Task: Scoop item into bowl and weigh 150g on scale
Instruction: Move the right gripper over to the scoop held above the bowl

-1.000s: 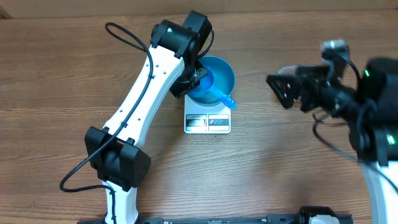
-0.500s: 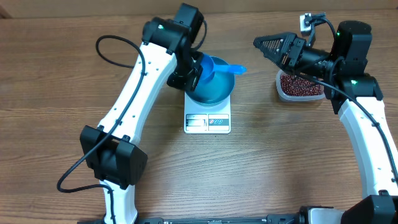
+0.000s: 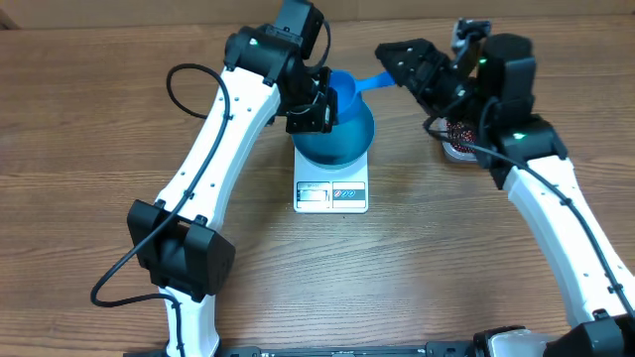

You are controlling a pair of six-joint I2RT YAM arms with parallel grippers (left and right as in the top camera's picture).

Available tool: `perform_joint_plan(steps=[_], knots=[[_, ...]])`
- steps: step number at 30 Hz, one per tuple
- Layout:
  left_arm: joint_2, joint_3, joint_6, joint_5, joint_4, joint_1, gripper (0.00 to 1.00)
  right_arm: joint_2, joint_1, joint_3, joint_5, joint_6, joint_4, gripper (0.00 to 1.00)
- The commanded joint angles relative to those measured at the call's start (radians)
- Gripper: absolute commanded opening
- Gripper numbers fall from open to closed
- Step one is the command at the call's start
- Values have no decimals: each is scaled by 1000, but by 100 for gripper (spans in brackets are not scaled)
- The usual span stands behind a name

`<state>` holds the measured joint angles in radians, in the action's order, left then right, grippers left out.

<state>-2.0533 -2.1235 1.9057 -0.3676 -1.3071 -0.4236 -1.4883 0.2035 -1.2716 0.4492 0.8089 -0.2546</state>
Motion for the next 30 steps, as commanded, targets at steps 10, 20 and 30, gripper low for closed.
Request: perform_joint_plan(steps=[10,20,30], knots=[[8,-21,-11,-97,29,-9,4,5,37,-3,-146,-32,-38,67],[8,-21,-25,-131,41,-9,4,4,37,-3,-146,-32,-48,42],[8,-21,-29,-159,56,-10,4,4,37,-3,-146,-32,-54,39]])
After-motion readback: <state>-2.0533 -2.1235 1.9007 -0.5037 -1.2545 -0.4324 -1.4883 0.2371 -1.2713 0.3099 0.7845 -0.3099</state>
